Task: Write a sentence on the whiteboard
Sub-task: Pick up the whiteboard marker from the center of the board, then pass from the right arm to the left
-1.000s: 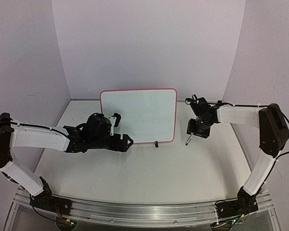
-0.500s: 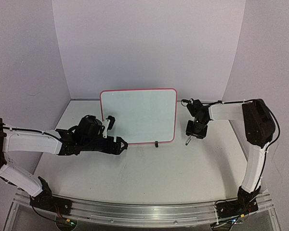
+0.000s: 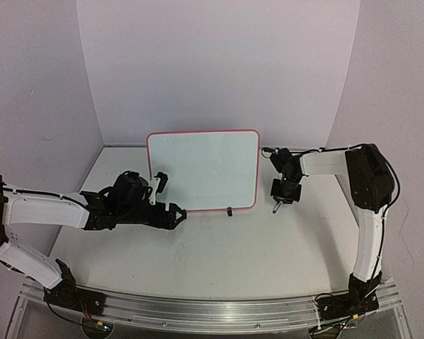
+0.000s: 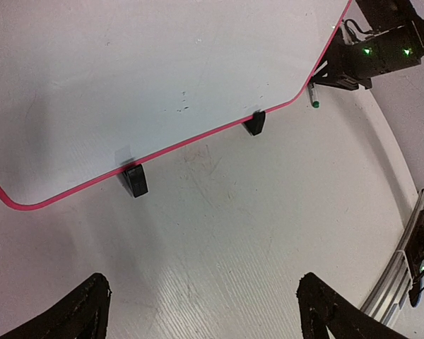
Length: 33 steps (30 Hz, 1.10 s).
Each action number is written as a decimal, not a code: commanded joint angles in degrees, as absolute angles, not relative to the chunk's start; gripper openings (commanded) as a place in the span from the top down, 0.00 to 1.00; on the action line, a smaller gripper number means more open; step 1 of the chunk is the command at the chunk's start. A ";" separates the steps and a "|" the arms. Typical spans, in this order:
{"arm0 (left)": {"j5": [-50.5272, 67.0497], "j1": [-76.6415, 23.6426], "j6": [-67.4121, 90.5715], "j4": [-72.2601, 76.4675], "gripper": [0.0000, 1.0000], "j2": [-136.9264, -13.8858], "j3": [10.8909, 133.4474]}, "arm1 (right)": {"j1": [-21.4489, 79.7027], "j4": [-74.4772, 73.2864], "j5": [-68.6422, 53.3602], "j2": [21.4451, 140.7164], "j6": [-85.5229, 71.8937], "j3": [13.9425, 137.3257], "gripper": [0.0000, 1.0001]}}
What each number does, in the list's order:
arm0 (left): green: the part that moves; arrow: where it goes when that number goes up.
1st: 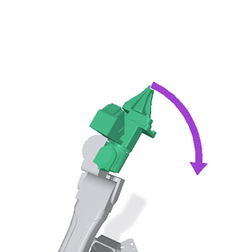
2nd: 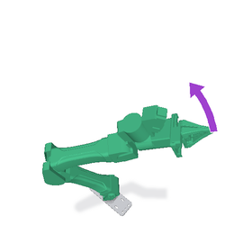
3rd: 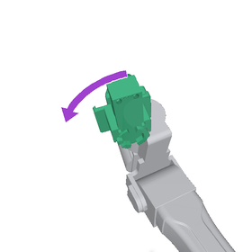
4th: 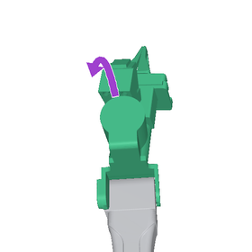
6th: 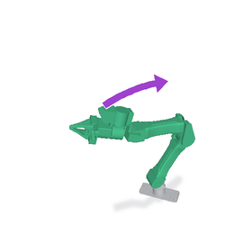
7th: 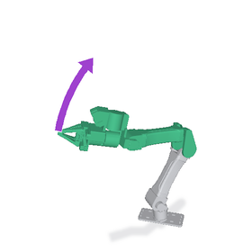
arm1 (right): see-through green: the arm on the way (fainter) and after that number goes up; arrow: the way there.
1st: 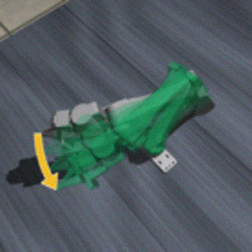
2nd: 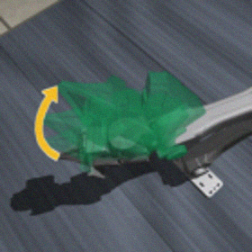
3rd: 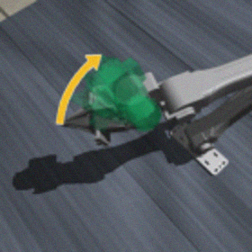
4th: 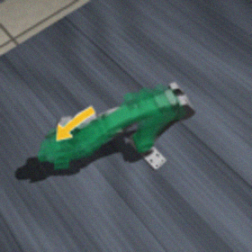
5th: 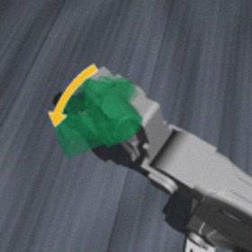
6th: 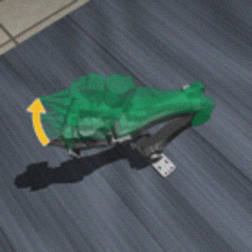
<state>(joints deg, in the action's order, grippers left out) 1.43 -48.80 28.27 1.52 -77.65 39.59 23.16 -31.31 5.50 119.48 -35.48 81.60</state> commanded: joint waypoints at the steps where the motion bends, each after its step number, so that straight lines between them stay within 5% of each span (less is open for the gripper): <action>1: 1.45 -48.77 27.53 2.31 0.09 -75.76 39.71 | 23.13 -33.92 6.47 122.04 -34.89 83.65 0.82; 7: 2.68 -48.78 27.60 1.10 0.09 -75.51 40.62 | 23.00 -33.93 5.17 121.72 -34.59 82.82 1.00; 20: 7.80 -48.69 26.69 -4.91 0.07 -76.89 50.35 | 24.09 -34.28 11.19 97.03 -26.22 71.00 1.00; 27: 14.29 -48.69 30.65 -0.24 0.08 -82.54 55.93 | 31.70 -34.41 10.76 79.43 -22.31 62.31 1.00; 33: 16.78 -48.60 35.83 4.49 0.08 -82.61 54.86 | 51.23 -32.57 19.78 72.05 -19.39 59.97 1.00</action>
